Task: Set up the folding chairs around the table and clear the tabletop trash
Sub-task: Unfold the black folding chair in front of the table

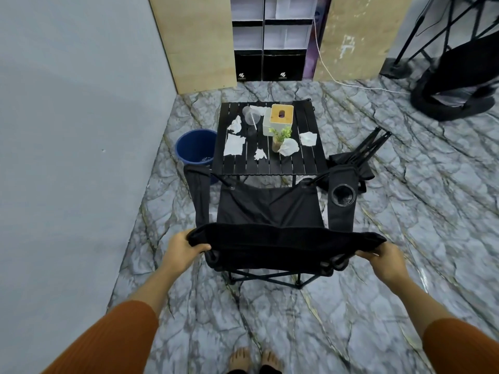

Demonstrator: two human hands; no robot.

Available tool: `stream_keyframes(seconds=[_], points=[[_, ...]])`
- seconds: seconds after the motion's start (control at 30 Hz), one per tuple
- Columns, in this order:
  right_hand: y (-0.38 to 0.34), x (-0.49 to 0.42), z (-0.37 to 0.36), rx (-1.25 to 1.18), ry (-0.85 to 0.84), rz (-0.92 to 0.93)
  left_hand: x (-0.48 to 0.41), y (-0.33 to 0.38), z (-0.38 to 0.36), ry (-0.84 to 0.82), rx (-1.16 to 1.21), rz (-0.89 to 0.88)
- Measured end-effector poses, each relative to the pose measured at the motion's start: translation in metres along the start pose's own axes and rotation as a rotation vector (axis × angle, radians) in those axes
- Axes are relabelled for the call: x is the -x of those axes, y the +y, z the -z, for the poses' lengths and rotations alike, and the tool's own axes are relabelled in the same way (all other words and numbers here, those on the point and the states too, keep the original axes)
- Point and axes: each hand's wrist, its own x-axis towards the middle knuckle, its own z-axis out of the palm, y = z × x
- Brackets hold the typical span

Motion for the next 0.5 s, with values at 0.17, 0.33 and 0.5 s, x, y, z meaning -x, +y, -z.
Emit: stream_keyframes(seconds=[0.17,0.33,0.5], points=[[0.012,0.0,-0.013,-0.005,0.003,-0.05,-0.001,-0.007,-0.01,-0.016,-0.014,0.061],[0.033,0.005,-0.025,0.05,-0.038,-0.037,0.01,-0.028,-0.028,0.007,-0.05,0.11],[0.022,0.001,-0.023,0.052,-0.035,-0.061,-0.001,-0.018,-0.02,-0.093,-0.062,0.103]])
